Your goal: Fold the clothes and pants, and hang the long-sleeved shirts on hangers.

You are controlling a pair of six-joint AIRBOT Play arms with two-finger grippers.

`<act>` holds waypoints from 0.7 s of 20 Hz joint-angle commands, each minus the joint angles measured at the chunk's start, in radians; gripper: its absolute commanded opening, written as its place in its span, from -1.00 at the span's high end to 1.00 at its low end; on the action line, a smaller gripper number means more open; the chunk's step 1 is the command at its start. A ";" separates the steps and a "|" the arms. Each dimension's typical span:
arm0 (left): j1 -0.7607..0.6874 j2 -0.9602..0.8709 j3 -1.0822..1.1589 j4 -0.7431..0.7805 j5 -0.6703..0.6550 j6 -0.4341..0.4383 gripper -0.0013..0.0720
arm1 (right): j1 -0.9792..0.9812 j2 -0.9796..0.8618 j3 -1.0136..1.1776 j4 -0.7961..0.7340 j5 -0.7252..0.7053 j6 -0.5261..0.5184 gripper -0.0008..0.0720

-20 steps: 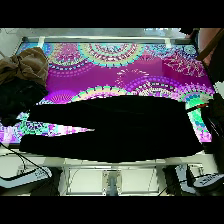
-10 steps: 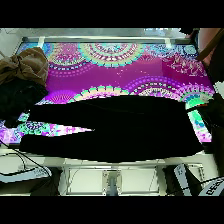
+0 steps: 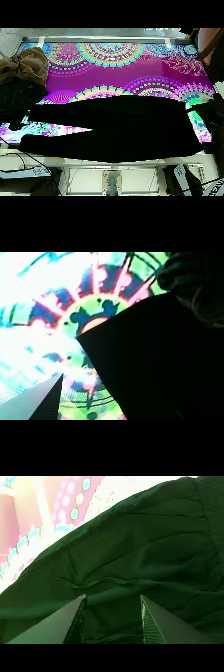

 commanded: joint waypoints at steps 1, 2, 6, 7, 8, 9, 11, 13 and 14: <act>0.001 -0.013 -0.002 -0.049 0.068 0.000 -0.37 | 0.003 0.001 0.001 0.000 0.006 0.009 -0.07; 0.001 -0.016 -0.002 -0.057 0.071 0.000 -0.23 | 0.003 0.001 0.001 0.000 0.006 0.009 -0.07; 0.001 -0.035 -0.002 -0.059 0.064 0.001 0.30 | 0.003 0.001 0.001 0.000 0.012 0.010 -0.07; 0.001 -0.035 -0.002 -0.059 0.064 0.001 0.44 | 0.003 0.001 0.001 0.000 0.016 0.010 -0.07; 0.001 -0.035 -0.002 -0.059 0.066 0.001 0.57 | 0.003 0.001 0.001 0.000 0.021 0.009 -0.07; 0.001 -0.035 -0.002 -0.059 0.067 0.001 0.89 | 0.003 0.001 0.001 0.000 0.023 0.009 -0.07; 0.002 -0.034 -0.002 -0.059 0.067 0.001 0.94 | 0.003 0.001 0.001 0.000 0.024 0.010 -0.07; 0.002 -0.016 -0.001 -0.060 0.067 0.001 0.94 | 0.003 0.001 0.001 0.000 0.024 0.010 -0.07; 0.002 0.004 -0.001 -0.059 0.067 0.001 0.94 | 0.003 0.001 0.001 0.000 0.025 0.010 -0.07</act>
